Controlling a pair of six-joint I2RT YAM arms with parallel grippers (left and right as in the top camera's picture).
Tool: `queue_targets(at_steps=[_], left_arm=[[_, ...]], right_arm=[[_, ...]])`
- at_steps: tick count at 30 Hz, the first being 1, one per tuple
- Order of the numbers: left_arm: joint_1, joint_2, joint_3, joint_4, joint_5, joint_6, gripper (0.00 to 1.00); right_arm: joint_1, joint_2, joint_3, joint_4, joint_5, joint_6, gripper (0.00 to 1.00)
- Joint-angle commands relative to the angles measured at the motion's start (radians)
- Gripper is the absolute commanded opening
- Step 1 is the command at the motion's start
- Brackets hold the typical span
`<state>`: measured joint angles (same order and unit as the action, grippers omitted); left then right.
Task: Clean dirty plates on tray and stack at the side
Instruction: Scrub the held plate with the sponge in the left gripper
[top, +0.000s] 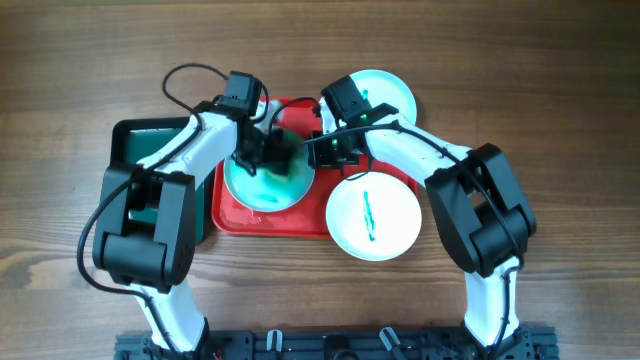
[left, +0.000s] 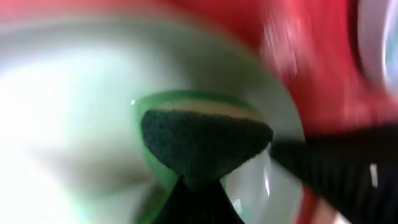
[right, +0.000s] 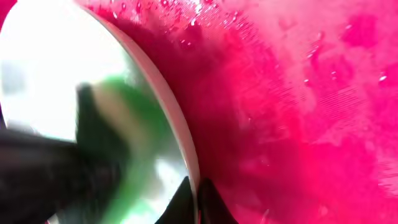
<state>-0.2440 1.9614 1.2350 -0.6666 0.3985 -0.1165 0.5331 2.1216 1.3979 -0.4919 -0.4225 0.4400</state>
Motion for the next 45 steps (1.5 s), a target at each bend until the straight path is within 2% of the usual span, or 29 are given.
queue_targets(at_steps=[1, 2, 3, 4, 5, 7, 8, 10, 13, 16, 19, 21, 24, 27, 31, 32, 35, 37, 40, 42, 44, 45], left_arm=[[-0.006, 0.030, -0.010, -0.102, 0.137, 0.195, 0.04], [0.000, 0.030, -0.010, -0.112, 0.086, 0.180, 0.04], [0.006, 0.030, -0.010, -0.113, -0.039, 0.103, 0.04], [0.011, 0.030, -0.010, -0.113, -0.201, -0.003, 0.04], [0.013, 0.030, -0.010, -0.119, -0.433, -0.153, 0.04], [0.012, 0.030, -0.010, -0.148, -0.701, -0.343, 0.04], [0.012, 0.030, -0.010, -0.158, -0.779, -0.398, 0.04], [0.012, 0.030, -0.010, -0.145, -0.836, -0.420, 0.04], [0.012, 0.030, -0.010, -0.056, -0.800, -0.420, 0.04], [0.012, 0.030, -0.010, 0.117, -0.510, -0.387, 0.04], [0.012, 0.030, -0.010, 0.228, -0.106, -0.166, 0.04], [0.012, 0.030, -0.010, 0.216, 0.044, -0.084, 0.04], [0.012, 0.030, -0.010, 0.103, 0.150, 0.040, 0.04], [0.014, 0.030, -0.010, -0.057, 0.142, 0.161, 0.04], [0.025, 0.030, -0.010, -0.236, -0.114, 0.183, 0.04], [0.026, 0.030, -0.010, -0.256, -0.243, 0.134, 0.04], [0.026, 0.030, -0.010, -0.227, -0.625, -0.140, 0.04], [0.026, 0.030, -0.010, -0.189, -0.721, -0.246, 0.04], [0.022, 0.030, -0.010, -0.060, -0.729, -0.368, 0.04], [0.011, 0.030, -0.010, 0.000, -0.689, -0.370, 0.04], [0.000, 0.030, -0.010, 0.068, -0.594, -0.359, 0.04], [-0.002, 0.030, -0.010, 0.116, -0.475, -0.347, 0.04]], right_arm=[[0.012, 0.015, 0.001, -0.003, -0.021, -0.021, 0.04], [0.012, 0.015, 0.001, -0.004, -0.021, -0.021, 0.04], [0.012, 0.015, 0.001, -0.006, -0.021, -0.021, 0.04], [0.012, 0.015, 0.001, -0.008, -0.021, -0.021, 0.04], [0.011, 0.015, 0.001, -0.007, -0.021, -0.021, 0.04], [0.011, 0.015, 0.001, -0.007, -0.020, -0.021, 0.04], [0.011, 0.015, 0.001, -0.007, -0.020, -0.021, 0.04], [0.012, 0.015, 0.001, -0.006, -0.020, -0.021, 0.04], [0.012, 0.015, 0.001, -0.003, -0.016, -0.021, 0.04], [0.012, 0.015, 0.001, -0.003, -0.016, -0.021, 0.05], [0.012, 0.015, 0.001, 0.002, -0.016, -0.022, 0.04], [0.012, 0.015, 0.001, 0.005, -0.016, -0.022, 0.04], [0.012, 0.015, 0.001, 0.006, -0.016, -0.023, 0.04], [0.012, 0.015, 0.001, 0.006, -0.016, -0.023, 0.04], [0.011, 0.015, 0.001, 0.006, -0.017, -0.023, 0.04], [0.012, 0.015, 0.001, 0.005, -0.017, -0.023, 0.04], [0.012, 0.015, 0.001, 0.007, -0.017, -0.022, 0.04], [0.012, 0.015, 0.001, 0.008, -0.017, -0.022, 0.04], [0.012, 0.015, 0.001, 0.008, -0.017, -0.022, 0.04], [0.012, 0.015, 0.001, 0.008, -0.017, -0.022, 0.04], [0.012, 0.015, 0.001, 0.008, -0.017, -0.022, 0.04], [0.012, 0.015, 0.001, 0.008, -0.017, -0.022, 0.04]])
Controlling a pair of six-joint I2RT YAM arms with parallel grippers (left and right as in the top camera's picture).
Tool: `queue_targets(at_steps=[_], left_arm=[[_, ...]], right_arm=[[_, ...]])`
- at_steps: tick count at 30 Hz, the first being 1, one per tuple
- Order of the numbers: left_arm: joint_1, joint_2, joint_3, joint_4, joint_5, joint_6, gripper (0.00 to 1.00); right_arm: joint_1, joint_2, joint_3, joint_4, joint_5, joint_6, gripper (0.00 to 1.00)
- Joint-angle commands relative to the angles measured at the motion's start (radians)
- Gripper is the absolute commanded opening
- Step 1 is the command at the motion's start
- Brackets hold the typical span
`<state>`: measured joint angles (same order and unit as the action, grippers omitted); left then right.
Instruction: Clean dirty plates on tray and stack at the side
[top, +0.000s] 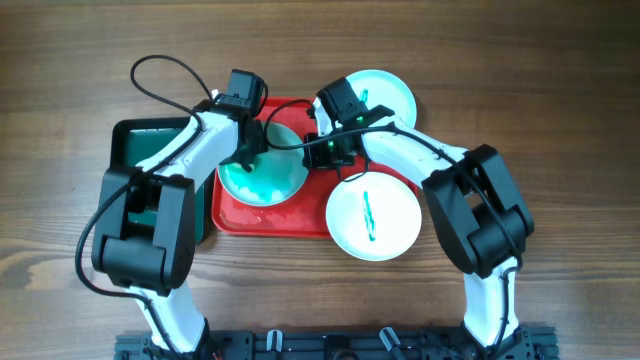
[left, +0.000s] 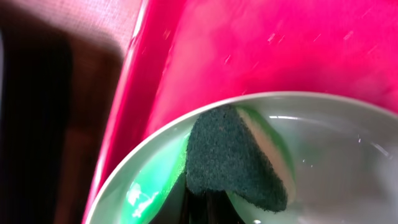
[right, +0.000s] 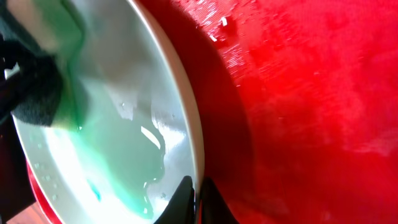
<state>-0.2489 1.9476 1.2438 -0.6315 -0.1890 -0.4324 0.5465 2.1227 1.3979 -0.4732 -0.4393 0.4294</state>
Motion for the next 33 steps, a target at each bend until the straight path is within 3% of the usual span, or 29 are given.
queue_targets(at_steps=[1, 4, 7, 10, 13, 17, 19, 21, 25, 33], left_arm=[[0.003, 0.044, -0.018, 0.117, 0.251, 0.033, 0.04], [0.003, 0.044, -0.018, 0.171, 0.657, 0.227, 0.04], [0.006, 0.043, -0.018, 0.066, 0.760, 0.312, 0.04], [0.077, -0.014, -0.001, -0.095, 0.756, 0.321, 0.04], [0.198, -0.134, 0.083, -0.256, 0.677, 0.320, 0.04], [0.330, -0.344, 0.164, -0.400, 0.274, 0.237, 0.04], [0.358, -0.370, 0.164, -0.438, 0.171, 0.233, 0.04], [0.372, -0.344, 0.161, -0.476, 0.167, 0.218, 0.04], [0.389, -0.269, 0.123, -0.480, 0.161, 0.154, 0.04], [0.453, -0.184, 0.112, -0.436, 0.135, 0.079, 0.04]], right_arm=[[-0.002, 0.014, 0.001, -0.011, 0.000, -0.011, 0.04], [-0.002, 0.014, 0.001, -0.011, 0.000, -0.012, 0.04], [-0.002, 0.014, 0.001, -0.013, 0.000, -0.019, 0.04], [-0.002, 0.014, 0.001, -0.014, 0.000, -0.019, 0.04], [-0.002, 0.014, 0.001, -0.015, 0.000, -0.019, 0.04], [-0.002, 0.014, 0.001, -0.018, 0.001, -0.016, 0.04], [-0.002, 0.013, 0.005, -0.039, 0.046, 0.026, 0.04], [-0.002, 0.013, 0.051, -0.114, 0.098, 0.026, 0.04], [0.032, -0.015, 0.193, -0.325, 0.383, 0.021, 0.04], [0.267, -0.183, 0.233, -0.406, 1.098, 0.019, 0.04]])
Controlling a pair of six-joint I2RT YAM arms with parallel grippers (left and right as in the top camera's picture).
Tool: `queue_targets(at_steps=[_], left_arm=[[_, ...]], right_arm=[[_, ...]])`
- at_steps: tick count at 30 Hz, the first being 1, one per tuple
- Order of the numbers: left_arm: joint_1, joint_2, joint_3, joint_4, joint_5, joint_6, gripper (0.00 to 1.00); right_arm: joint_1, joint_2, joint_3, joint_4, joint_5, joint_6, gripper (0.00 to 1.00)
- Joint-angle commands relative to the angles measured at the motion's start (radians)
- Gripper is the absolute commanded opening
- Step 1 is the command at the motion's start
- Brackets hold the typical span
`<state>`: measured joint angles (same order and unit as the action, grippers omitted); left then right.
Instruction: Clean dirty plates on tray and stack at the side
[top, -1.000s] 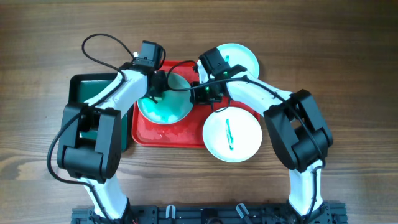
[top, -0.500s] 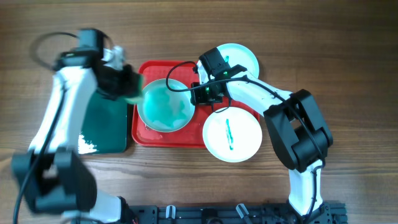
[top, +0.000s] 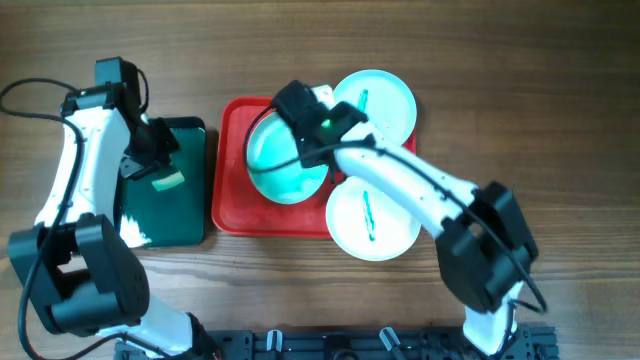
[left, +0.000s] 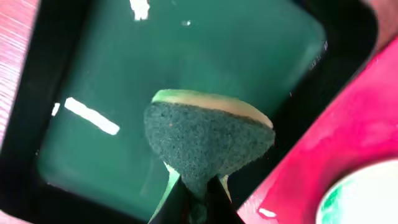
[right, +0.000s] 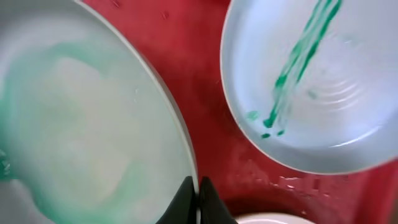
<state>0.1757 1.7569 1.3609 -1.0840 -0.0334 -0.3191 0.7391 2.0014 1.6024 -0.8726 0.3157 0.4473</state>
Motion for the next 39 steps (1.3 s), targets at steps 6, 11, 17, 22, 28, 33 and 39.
queue_targets(at_steps=[6, 11, 17, 22, 28, 33, 39], left_arm=[[0.065, 0.007, -0.005, 0.021, -0.021, -0.038, 0.04], [0.065, 0.007, -0.005, 0.021, -0.021, -0.051, 0.04], [0.065, 0.007, -0.005, 0.022, -0.021, -0.056, 0.04], [0.065, 0.007, -0.005, 0.026, -0.021, -0.056, 0.04], [0.065, 0.007, -0.005, 0.029, -0.021, -0.056, 0.04], [0.065, 0.007, -0.005, 0.029, -0.021, -0.056, 0.04], [0.065, 0.007, -0.005, 0.029, -0.020, -0.056, 0.04]], right_arm=[[0.277, -0.071, 0.028, -0.007, 0.956, -0.003, 0.04], [0.380, -0.071, 0.028, 0.009, 1.204, -0.028, 0.04], [0.372, -0.071, 0.027, 0.035, 0.986, -0.025, 0.04], [0.116, -0.064, 0.025, 0.068, -0.054, -0.025, 0.04], [-0.076, 0.050, -0.039, 0.091, -0.414, -0.038, 0.04], [-0.076, 0.083, -0.060, 0.105, -0.475, -0.131, 0.31], [-0.079, 0.098, -0.058, 0.302, -0.500, -0.495, 0.64]])
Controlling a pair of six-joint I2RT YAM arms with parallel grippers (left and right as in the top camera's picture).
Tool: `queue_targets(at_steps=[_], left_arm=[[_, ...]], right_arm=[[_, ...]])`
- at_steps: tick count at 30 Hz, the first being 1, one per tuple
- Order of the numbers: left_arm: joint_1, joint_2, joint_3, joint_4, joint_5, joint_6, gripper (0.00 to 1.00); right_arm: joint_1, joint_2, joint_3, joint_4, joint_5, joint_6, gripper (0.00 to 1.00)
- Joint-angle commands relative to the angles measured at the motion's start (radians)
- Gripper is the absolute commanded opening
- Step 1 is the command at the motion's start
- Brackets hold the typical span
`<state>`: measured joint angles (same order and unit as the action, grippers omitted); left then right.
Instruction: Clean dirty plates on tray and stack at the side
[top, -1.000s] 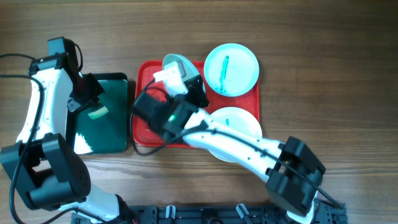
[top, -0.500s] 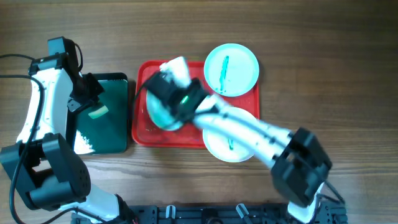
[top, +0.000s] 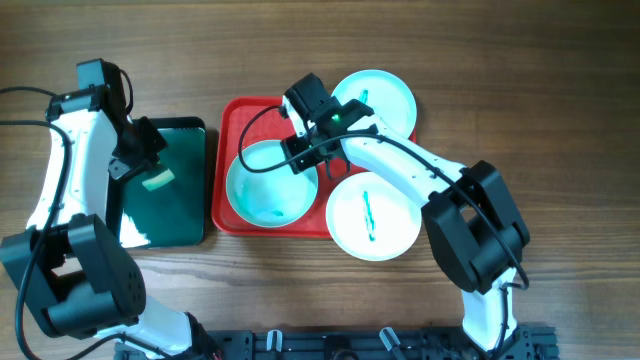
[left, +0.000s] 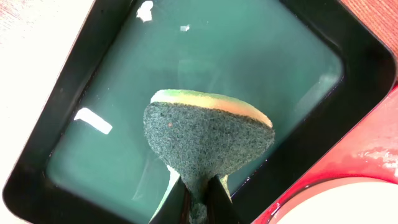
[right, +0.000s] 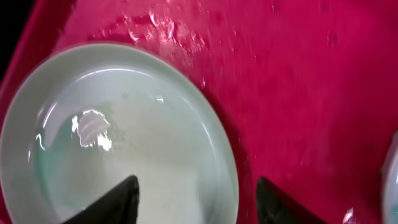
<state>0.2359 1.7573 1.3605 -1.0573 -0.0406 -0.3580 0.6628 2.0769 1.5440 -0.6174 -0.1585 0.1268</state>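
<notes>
A pale plate (top: 268, 184) (right: 124, 143) smeared with green soap lies flat in the red tray (top: 229, 212). My right gripper (top: 303, 155) (right: 196, 202) hangs open over the plate's right rim, holding nothing. My left gripper (top: 138, 160) (left: 198, 196) is shut on a green sponge (left: 208, 140) (top: 156, 181) above the dark green basin (top: 160, 182) (left: 81, 118) left of the tray. Two white plates with green streaks lie off the tray: one at the back right (top: 380, 100), one at the front right (top: 373, 218).
The basin holds greenish water and sits close against the tray's left edge. The two streaked plates crowd the tray's right side. Bare wooden table (top: 560, 120) lies to the far right and along the front.
My right gripper has let go of the soapy plate and opened; the plate, then tilted up in its grip, now lies flat in the tray. My left gripper still holds the sponge over the basin.
My left gripper scrubbed the tray's plate with the sponge while my right gripper pinched the plate's rim. Then the sponge was at the plate's left edge. Then the left arm was over the basin and the right held the plate tilted. Now the plate lies released.
</notes>
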Motion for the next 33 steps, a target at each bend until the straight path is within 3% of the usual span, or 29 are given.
queue_targets(at_steps=[1, 6, 8, 10, 14, 17, 21, 22, 23, 25, 26, 27, 29, 33], left_arm=[[0.004, 0.006, -0.005, 0.003, -0.009, -0.017, 0.04], [0.004, 0.006, -0.005, 0.010, -0.002, -0.017, 0.04], [0.004, 0.006, -0.005, 0.010, -0.002, -0.017, 0.04], [0.004, 0.006, -0.005, 0.010, -0.002, -0.017, 0.04], [0.005, 0.006, -0.005, 0.010, -0.002, -0.017, 0.04], [0.005, 0.006, -0.005, 0.010, -0.002, -0.017, 0.04], [0.005, 0.006, -0.005, 0.010, 0.000, -0.018, 0.04], [0.003, 0.006, -0.005, 0.010, 0.022, -0.018, 0.04], [0.003, 0.006, -0.005, 0.010, 0.050, -0.017, 0.04], [0.003, 0.006, -0.005, 0.010, 0.059, -0.018, 0.04], [0.003, 0.006, -0.005, 0.010, 0.059, -0.018, 0.04], [0.003, 0.006, -0.005, 0.010, 0.059, -0.018, 0.04], [0.003, 0.006, -0.005, 0.011, 0.058, -0.018, 0.04], [0.003, 0.006, -0.005, 0.011, 0.058, -0.017, 0.04]], right_arm=[[-0.002, 0.037, 0.002, 0.071, -0.026, -0.223, 0.65], [-0.002, 0.152, 0.039, 0.121, -0.026, -0.300, 0.67], [-0.006, 0.159, 0.040, 0.143, -0.013, -0.262, 0.61], [-0.006, 0.159, 0.040, 0.158, 0.033, -0.161, 0.30], [-0.007, 0.150, 0.040, 0.100, 0.093, 0.035, 0.08], [-0.011, 0.092, 0.040, 0.002, 0.145, 0.202, 0.04], [-0.013, 0.055, 0.040, -0.166, 0.158, 0.755, 0.04], [-0.013, 0.055, 0.040, -0.184, 0.163, 0.809, 0.04], [-0.013, 0.055, 0.040, -0.175, 0.161, 0.774, 0.04], [-0.013, 0.055, 0.040, -0.137, 0.146, 0.552, 0.10], [-0.013, 0.053, 0.040, -0.122, 0.125, 0.402, 0.21], [-0.013, 0.053, 0.040, -0.105, 0.113, 0.283, 0.41], [-0.014, 0.053, 0.040, -0.066, 0.114, 0.152, 0.67], [-0.022, 0.057, 0.040, 0.062, 0.117, 0.074, 0.67]])
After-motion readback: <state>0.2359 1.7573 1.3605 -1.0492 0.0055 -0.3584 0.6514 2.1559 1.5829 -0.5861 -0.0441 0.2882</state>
